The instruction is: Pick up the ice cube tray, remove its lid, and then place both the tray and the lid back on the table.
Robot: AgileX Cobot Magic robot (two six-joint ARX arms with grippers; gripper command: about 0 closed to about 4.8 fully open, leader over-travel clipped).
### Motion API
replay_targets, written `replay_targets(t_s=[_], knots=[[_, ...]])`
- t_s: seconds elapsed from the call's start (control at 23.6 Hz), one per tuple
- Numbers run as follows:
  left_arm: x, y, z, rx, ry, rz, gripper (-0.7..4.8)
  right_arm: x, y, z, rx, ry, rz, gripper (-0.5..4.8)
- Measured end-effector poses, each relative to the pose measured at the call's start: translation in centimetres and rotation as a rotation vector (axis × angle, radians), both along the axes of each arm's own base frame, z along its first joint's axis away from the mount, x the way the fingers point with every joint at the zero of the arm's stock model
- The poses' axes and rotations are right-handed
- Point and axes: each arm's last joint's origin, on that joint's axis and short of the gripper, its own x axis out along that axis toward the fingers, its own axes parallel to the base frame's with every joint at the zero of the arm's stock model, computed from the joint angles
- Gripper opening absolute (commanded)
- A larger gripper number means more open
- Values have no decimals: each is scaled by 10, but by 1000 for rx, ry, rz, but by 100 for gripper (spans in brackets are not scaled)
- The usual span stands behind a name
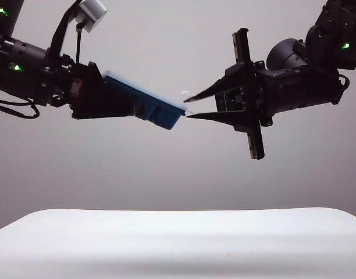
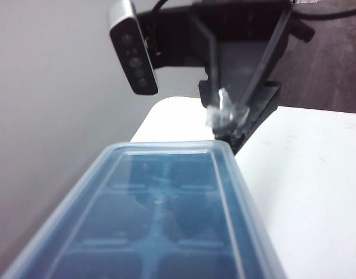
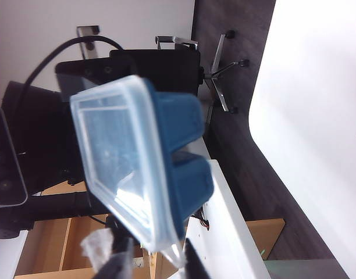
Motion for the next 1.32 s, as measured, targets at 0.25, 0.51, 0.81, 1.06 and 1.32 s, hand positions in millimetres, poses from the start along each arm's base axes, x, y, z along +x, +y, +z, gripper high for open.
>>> replay_targets(t_s=[0.25, 0.51, 0.81, 1.06, 1.32], knots=[[0, 0, 0, 0, 1, -8, 152, 1, -1, 1, 3, -2, 0, -3], [1, 0, -4, 6, 15, -6, 152, 1, -1, 1, 5, 1, 0, -6], [2, 0, -4, 9, 12, 10, 152, 7, 2, 11, 20, -28, -5, -6], [3, 2, -4, 16, 14, 49, 152, 18, 6, 33, 33, -78, -16, -6], [-1, -3, -7, 16, 49, -13, 152, 22, 8, 40, 36, -142, -45, -6]])
